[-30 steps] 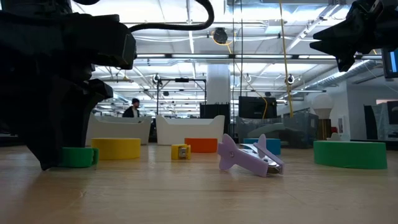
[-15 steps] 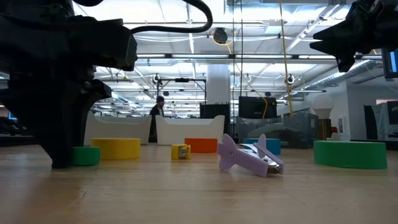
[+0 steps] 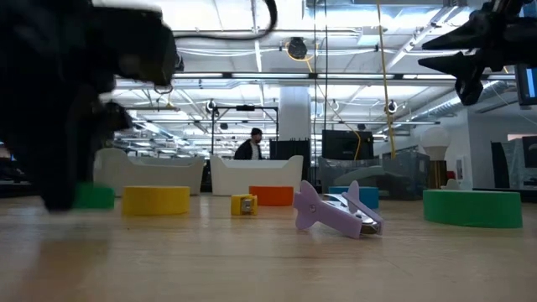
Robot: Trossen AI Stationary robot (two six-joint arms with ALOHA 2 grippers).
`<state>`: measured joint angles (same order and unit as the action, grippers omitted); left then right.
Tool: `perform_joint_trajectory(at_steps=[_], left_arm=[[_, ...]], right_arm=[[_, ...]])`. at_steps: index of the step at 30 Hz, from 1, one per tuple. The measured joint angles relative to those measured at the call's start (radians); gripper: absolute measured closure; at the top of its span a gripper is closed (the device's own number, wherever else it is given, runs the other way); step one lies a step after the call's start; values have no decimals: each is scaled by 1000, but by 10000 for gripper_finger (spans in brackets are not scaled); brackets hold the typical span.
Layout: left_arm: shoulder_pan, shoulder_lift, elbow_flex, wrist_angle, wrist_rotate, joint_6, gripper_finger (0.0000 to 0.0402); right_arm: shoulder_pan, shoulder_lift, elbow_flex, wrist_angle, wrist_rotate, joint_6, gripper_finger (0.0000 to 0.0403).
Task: Pick and place Stapler, Stapler remover, tape
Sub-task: Put the small green stapler into the black bin
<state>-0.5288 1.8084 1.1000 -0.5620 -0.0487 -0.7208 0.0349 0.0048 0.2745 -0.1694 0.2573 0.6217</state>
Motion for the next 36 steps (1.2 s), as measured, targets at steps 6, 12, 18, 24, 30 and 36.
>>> perform_joint_trajectory(at_steps=[6, 12, 18, 24, 30, 36], left_arm=[[4, -101, 1, 92, -53, -52, 337], [19, -179, 3, 231, -171, -68, 332], [63, -198, 3, 349, -266, -30, 331], [137, -198, 3, 521, -301, 41, 331], [225, -199, 3, 664, -301, 141, 330], [327, -199, 4, 710, -294, 223, 330]], right_arm=[[0, 0, 0, 57, 2, 19, 287], [0, 0, 0, 168, 5, -18, 287], [0, 0, 0, 234, 7, -55, 287], [0, 8, 0, 328, 11, -65, 287], [0, 18, 0, 399, 109, -119, 287], [0, 33, 0, 397, 241, -141, 287]])
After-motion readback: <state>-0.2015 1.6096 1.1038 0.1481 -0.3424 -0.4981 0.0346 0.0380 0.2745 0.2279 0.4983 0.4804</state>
